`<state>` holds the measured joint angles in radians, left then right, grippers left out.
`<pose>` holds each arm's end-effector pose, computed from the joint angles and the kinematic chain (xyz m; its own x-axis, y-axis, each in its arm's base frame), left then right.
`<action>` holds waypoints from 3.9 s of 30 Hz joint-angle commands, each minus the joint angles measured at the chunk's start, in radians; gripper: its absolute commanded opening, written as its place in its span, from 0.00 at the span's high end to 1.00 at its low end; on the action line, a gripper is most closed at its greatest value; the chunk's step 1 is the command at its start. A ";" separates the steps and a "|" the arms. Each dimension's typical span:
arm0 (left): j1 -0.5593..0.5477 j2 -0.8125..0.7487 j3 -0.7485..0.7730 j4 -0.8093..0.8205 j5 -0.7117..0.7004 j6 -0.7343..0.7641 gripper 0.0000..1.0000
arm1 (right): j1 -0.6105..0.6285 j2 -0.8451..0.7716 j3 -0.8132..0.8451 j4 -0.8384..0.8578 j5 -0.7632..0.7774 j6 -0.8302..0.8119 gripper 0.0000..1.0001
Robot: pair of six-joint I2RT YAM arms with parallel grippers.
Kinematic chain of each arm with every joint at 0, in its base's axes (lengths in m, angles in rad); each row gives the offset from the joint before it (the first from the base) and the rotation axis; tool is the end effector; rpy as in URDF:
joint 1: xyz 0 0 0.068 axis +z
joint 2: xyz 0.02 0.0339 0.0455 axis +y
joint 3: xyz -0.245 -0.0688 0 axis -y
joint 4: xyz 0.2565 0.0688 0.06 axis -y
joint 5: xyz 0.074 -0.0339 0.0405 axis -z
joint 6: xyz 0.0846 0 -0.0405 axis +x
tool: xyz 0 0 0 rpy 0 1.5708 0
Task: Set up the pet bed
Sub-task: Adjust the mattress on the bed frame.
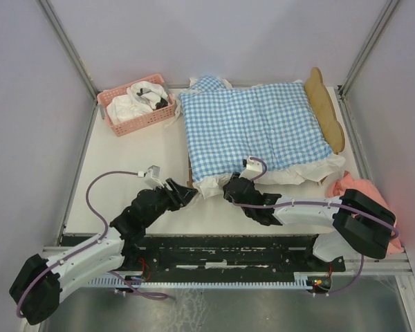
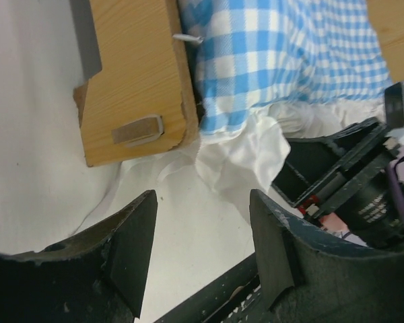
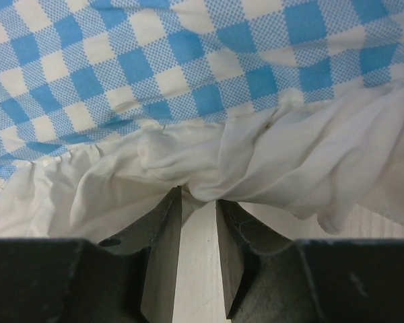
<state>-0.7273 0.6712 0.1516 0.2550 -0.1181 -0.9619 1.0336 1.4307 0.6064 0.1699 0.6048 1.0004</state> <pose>0.1807 -0.1475 0.1493 -0.5836 -0.5710 -0.5773 0.1688 0.6101 -0.7741 0.2040 0.2485 0.1212 -0.5687 0.3982 -0.7197 0.0052 0.8767 0.4809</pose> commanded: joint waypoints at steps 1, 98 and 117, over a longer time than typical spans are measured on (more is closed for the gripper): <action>-0.010 0.107 0.061 0.085 0.068 -0.024 0.36 | -0.002 -0.003 0.013 0.034 0.019 -0.023 0.65; -0.139 0.326 0.244 -0.186 -0.354 0.160 0.97 | -0.213 -0.548 -0.139 -0.285 0.032 0.265 0.37; -0.139 0.339 0.249 -0.175 -0.347 0.158 0.97 | -0.230 -0.358 -0.135 -0.194 0.217 0.331 0.70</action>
<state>-0.8619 1.0039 0.3676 0.0753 -0.4255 -0.8383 0.8124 1.0695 0.4938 -0.1246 0.7597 1.3628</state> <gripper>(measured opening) 0.034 0.399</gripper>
